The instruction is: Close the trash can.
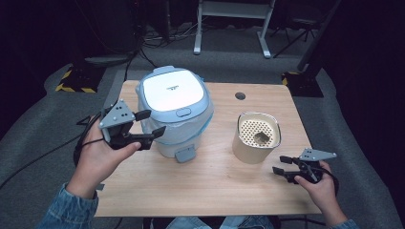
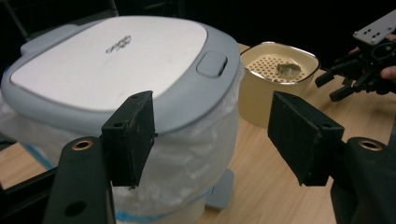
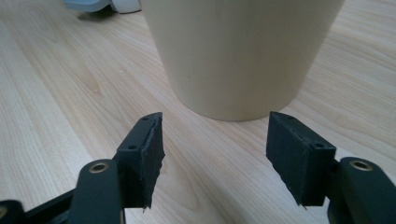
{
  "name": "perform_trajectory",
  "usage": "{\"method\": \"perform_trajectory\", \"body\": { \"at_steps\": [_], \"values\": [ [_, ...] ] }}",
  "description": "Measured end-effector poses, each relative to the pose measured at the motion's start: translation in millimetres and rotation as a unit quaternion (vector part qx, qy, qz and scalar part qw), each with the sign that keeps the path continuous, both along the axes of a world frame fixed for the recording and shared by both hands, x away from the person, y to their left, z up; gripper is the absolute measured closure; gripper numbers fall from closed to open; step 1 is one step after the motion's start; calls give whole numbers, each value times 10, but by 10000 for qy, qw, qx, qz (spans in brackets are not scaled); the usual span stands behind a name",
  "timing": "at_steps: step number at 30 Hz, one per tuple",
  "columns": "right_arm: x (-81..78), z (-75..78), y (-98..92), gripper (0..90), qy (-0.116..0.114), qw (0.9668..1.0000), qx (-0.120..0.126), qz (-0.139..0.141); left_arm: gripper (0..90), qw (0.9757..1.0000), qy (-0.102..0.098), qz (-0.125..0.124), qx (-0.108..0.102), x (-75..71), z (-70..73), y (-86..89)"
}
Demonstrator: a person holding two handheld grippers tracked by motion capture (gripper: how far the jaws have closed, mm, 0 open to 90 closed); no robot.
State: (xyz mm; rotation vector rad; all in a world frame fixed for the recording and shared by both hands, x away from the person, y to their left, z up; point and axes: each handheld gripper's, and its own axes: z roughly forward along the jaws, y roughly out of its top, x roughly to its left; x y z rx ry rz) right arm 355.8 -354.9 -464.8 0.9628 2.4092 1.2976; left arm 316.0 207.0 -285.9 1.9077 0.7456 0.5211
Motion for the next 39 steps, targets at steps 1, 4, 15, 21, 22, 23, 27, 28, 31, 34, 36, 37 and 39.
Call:
{"method": "perform_trajectory", "body": {
  "at_steps": [1,4,15,21,22,23,27,28,31,34,36,37,39],
  "values": [
    [0,6,-13,367,-6,10000,-32,-33,330,10000,18,46,-5,-37,-37,23],
    [3,14,-58,358,2,9998,-181,-124,343,9997,101,234,34,-116,-174,91],
    [26,-89,-136,287,176,9978,-487,-421,357,9945,751,704,-203,-126,-902,323],
    [29,-151,-138,269,234,9967,-616,-482,353,9898,1008,1007,30,-116,-1320,385],
    [29,-160,-139,269,241,9965,-637,-477,348,9888,1062,1043,71,-114,-1386,392],
    [29,-170,-135,269,256,9964,-645,-480,344,9877,1118,1087,133,-111,-1455,399],
    [34,-209,-136,268,275,9955,-758,-493,342,9823,1359,1233,360,-79,-1724,430],
    [33,-219,-138,263,279,9954,-760,-504,342,9810,1400,1277,408,-75,-1782,436],
    [32,-248,-151,243,254,9947,-815,-575,331,9780,1493,1338,569,-70,-1921,449],
    [31,-277,-170,232,230,9936,-841,-717,299,9755,1558,1383,706,-76,-2042,439],
    [29,-304,-178,206,218,9932,-806,-814,273,9737,1621,1357,846,-74,-2115,435],
    [30,-318,-184,204,207,9927,-823,-853,256,9717,1678,1360,958,-73,-2148,430],
    [28,-347,-190,191,226,9922,-871,-859,201,9733,1580,1393,907,-77,-2183,432]
  ]
}}
